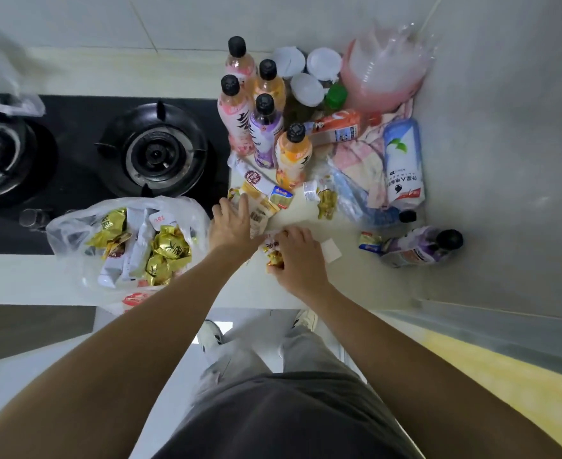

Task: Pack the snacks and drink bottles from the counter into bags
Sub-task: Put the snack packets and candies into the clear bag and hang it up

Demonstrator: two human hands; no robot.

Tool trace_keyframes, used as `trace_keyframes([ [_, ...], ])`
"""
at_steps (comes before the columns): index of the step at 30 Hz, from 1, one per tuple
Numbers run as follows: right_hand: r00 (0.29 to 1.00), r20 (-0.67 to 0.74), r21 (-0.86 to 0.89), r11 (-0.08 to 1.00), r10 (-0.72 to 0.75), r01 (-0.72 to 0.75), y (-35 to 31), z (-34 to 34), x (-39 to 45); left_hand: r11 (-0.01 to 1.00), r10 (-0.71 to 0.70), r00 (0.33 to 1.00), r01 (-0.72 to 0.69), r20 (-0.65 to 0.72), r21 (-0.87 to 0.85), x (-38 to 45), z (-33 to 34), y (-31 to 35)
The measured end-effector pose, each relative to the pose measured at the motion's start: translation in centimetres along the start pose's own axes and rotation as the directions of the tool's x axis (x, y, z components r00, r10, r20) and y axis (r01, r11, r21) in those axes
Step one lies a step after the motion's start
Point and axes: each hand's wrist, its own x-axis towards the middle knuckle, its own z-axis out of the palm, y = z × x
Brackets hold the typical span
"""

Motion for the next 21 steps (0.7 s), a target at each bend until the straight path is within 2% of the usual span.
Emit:
trace_keyframes([
  [6, 1.0, 0.0, -0.006, 1.0, 0.029, -0.029, 0.9, -0.9, -0.7, 0.998, -0.034, 0.996, 0.04, -0.088, 0.057, -0.9, 1.0, 1.1],
  [9, 0.992, -0.012, 0.103, 0.987, 0.129, -0.127, 1.3, -1.2, -1.0, 0.999, -0.03, 0.993, 0.034, -0.118, 0.029, -1.5, 0.9, 1.6],
  [12, 0.974, -0.035, 0.256, 0.944, 0.223, -0.207, 1.3, -1.2, -1.2, 0.991, -0.05, 0.997, 0.043, -0.057, -0.13, -1.7, 1.0, 1.8],
  [16, 0.961, 0.048, 0.305, 0.912, 0.274, -0.275, 1.5, -1.1, -0.4, 0.908, -0.047, 0.998, 0.06, 0.043, -0.416, -2.2, 0.3, 1.3],
  [19, 0.961, 0.081, 0.332, 0.902, 0.263, -0.275, 1.8, -1.1, -0.2, 0.86, 0.009, 0.999, 0.015, 0.045, -0.51, -2.9, -0.5, 0.7],
  [21, 0.957, 0.073, 0.438, 0.853, 0.279, -0.282, 1.8, -1.4, -0.5, 0.832, 0.015, 0.998, 0.023, 0.063, -0.555, -3.2, -0.9, 0.2],
])
